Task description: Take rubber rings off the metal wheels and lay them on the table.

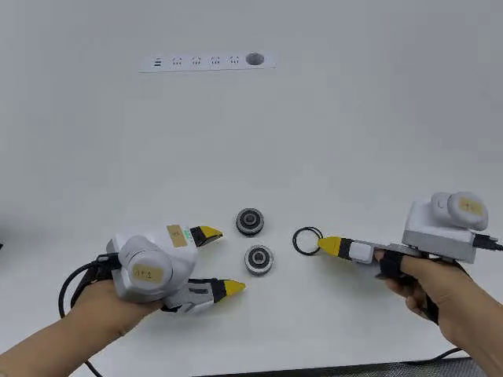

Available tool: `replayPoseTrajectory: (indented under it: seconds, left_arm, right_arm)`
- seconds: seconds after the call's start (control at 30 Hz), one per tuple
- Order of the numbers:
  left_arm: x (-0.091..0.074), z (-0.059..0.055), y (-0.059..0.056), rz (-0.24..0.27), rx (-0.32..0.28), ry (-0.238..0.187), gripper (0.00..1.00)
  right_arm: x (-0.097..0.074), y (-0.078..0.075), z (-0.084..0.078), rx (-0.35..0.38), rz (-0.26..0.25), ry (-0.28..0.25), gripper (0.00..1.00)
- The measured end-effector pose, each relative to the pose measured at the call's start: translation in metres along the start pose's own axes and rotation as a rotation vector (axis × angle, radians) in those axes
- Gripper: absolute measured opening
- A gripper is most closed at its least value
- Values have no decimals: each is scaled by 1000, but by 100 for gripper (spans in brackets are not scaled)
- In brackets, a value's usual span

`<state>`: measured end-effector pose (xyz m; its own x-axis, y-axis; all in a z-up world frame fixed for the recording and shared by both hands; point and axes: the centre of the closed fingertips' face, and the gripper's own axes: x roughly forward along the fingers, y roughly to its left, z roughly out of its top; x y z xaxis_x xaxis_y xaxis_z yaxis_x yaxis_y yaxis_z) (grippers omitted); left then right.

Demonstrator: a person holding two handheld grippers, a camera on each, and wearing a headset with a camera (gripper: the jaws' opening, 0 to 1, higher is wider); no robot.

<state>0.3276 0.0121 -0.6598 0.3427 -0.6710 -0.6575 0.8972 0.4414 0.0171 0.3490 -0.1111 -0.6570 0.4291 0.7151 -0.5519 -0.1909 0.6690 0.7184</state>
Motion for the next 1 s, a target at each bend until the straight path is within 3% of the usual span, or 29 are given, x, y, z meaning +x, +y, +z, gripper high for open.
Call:
replayPoseTrajectory:
  seconds: [0.3, 0.5, 1.0]
  left_arm:
    - [0, 1, 0, 0, 1, -2, 50]
    - [-1, 0, 1, 3, 1, -3, 50]
    - [-2, 1, 4, 11, -6, -8, 50]
  right_arm:
    - [-1, 1, -1, -79, -18, 24, 14]
    - [0, 3, -3, -264, -44, 75, 20]
    - [4, 3, -3, -528, -107, 140, 34]
